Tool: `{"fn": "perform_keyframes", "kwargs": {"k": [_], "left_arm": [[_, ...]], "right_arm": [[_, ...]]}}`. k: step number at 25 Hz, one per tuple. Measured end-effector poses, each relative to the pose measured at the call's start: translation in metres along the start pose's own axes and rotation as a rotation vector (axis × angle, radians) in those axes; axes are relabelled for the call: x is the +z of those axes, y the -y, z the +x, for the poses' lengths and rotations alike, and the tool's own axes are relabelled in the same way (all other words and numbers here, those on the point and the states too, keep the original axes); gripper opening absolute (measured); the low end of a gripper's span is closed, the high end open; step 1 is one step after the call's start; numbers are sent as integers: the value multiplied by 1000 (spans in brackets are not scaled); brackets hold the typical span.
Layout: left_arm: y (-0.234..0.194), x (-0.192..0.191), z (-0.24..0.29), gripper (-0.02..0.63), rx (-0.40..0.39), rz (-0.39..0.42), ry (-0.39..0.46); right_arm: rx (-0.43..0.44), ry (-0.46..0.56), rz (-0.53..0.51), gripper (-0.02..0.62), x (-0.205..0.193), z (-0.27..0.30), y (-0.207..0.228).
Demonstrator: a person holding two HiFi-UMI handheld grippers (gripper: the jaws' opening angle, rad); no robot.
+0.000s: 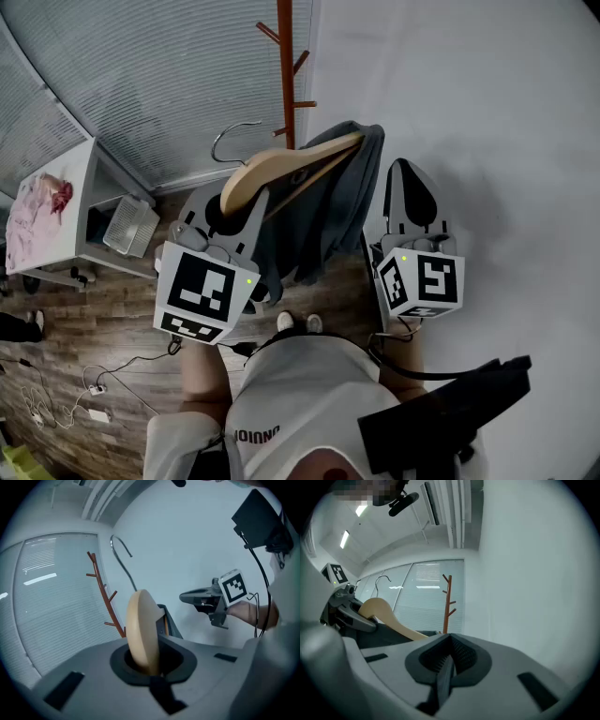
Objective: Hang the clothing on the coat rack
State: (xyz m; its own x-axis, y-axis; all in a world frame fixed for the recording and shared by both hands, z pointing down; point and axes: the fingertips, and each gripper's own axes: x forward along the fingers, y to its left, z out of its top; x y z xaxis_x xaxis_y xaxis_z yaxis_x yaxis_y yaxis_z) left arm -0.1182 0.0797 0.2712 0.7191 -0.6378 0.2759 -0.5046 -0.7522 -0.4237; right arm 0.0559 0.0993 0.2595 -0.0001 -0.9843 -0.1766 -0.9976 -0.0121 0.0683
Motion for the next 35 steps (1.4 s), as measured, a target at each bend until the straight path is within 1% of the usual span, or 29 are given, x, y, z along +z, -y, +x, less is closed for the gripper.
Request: {"fn": "perform_keyframes", "kwargs": {"k": [4,10,14,16,19,23,28,31,35], "left_arm": [[-3,2,1,23,-3,-16,-4],[3,-1,6,23,0,-3,-16],[0,0,8,23,4,7,-19],[0,1,7,23,2,-1,-15],[-4,-1,6,23,-9,-21,-7],[-5,-1,8,23,-30,-17,6],[-12,7,17,23,-61,-29,15],[-21,12,26,23,-65,-54,14],[-32,25,42,23,-57,-66,26]], "right_arm": [[5,-4,-10,20,4,4,1],[6,-4,-8,20,-1,3,4],[31,-5,-3,20,-3,6,0],[35,-7,-16,20,-2,5,-2],[25,1,-32,20,0,5,-6],[10,21,-55,20,4,3,-5],[-41,40,-71,20,10,2,6],[-68,50,-64,20,10,4,13],[-73,54,-68,20,11,20,28]]}}
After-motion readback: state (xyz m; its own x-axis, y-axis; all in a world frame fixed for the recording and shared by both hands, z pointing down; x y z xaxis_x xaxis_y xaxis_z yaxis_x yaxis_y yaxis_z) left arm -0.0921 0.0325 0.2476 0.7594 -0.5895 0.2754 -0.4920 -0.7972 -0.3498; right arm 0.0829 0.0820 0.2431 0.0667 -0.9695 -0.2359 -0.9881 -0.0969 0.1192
